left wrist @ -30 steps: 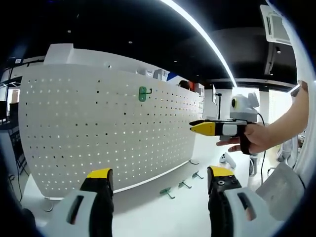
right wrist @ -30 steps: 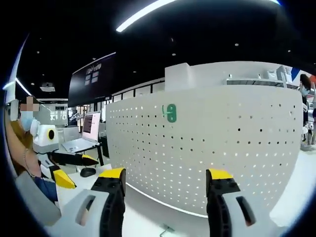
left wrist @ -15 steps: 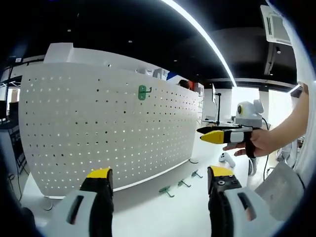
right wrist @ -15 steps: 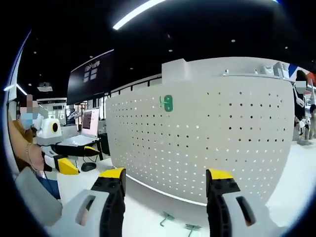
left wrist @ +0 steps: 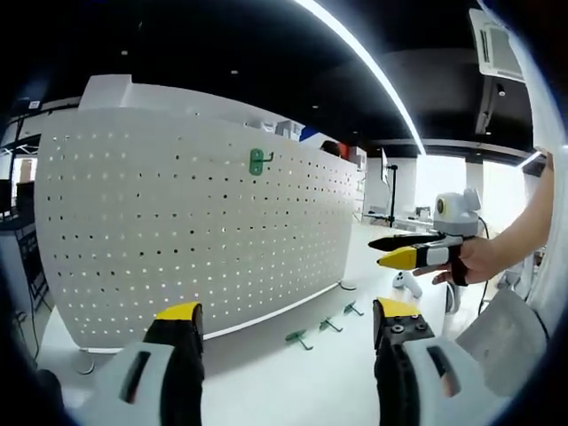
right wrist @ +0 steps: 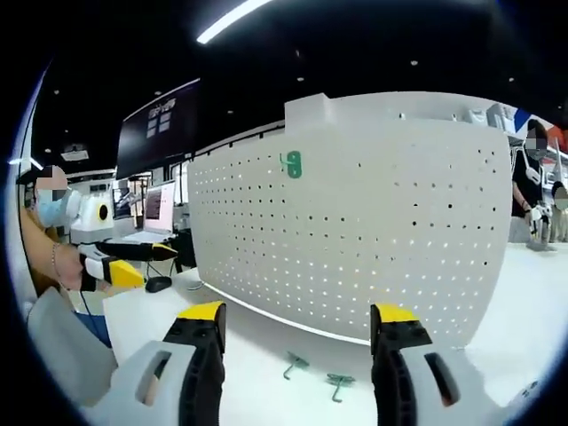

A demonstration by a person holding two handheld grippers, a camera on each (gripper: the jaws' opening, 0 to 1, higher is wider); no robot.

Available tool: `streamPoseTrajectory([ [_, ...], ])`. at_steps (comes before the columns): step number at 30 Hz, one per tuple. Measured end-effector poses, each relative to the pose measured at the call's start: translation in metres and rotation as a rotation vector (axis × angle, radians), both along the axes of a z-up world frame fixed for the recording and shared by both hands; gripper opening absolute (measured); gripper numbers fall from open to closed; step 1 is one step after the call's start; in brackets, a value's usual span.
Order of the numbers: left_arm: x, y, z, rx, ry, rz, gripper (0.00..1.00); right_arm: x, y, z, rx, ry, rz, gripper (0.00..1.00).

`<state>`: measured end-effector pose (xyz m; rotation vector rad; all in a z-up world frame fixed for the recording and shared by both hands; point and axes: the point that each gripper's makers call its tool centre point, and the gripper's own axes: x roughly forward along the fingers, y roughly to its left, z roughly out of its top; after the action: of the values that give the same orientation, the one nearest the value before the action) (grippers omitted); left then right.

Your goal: Insert the hook assembly into the mounting plate slot until the hook locks in place.

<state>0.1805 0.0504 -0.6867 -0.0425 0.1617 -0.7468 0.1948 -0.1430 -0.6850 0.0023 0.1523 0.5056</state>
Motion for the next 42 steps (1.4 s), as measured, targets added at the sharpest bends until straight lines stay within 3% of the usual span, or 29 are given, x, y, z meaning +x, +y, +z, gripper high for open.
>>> streamPoseTrajectory([
  [22, -0.013, 0.008, -0.025, 0.036, 0.064, -0.02, 0.8, -0.024, -0.025, -0.039, -0.038, 0.124, -0.042, 0.66],
  [42, -0.029, 0.027, -0.051, 0.085, 0.13, -0.035, 0.8, -0.045, -0.041, -0.062, -0.049, 0.199, -0.065, 0.66],
])
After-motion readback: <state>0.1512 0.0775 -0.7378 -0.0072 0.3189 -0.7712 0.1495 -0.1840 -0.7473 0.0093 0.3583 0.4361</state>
